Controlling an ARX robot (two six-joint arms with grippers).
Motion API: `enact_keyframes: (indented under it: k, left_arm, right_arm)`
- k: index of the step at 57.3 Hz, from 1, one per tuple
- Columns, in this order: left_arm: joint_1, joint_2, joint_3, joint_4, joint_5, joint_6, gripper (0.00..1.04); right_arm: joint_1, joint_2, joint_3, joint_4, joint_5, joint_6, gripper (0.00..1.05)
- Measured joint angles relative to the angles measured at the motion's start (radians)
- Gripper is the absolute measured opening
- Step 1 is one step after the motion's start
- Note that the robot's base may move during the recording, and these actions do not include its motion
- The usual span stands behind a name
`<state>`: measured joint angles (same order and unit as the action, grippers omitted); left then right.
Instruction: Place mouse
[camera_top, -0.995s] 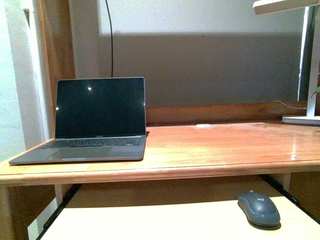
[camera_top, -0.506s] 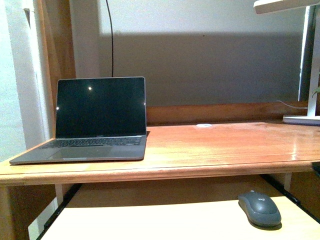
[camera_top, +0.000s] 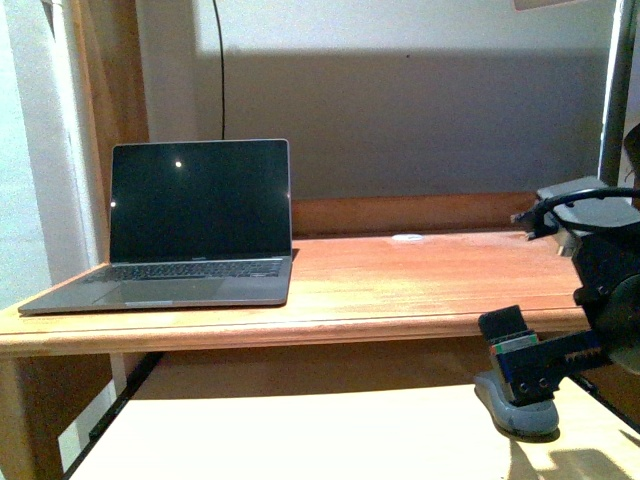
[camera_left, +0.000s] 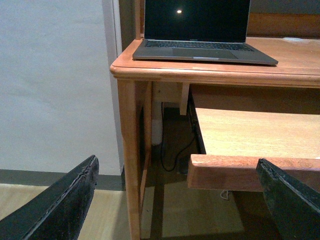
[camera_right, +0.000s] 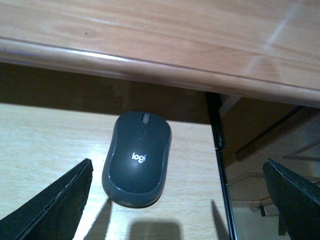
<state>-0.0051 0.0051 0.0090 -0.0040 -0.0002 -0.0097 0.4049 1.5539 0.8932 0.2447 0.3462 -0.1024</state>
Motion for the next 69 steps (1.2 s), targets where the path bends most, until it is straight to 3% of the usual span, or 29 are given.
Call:
enact_keyframes:
  k: [26,59,69]
  left_arm:
    - [0.0,0.0,0.0,0.0,0.0,0.0,0.97]
    - [0.0,0.0,0.0,0.0,0.0,0.0,0.97]
    - [0.0,0.0,0.0,0.0,0.0,0.0,0.97]
  right_arm:
    - [0.056,0.2,0.151,-0.077,0.036,0.065,1.04]
    - [0.013,0.354,0.252,-0.108,0.035,0.144,1.04]
    - [0.002,0.376,0.273,-0.103,0.016,0.159,0.71]
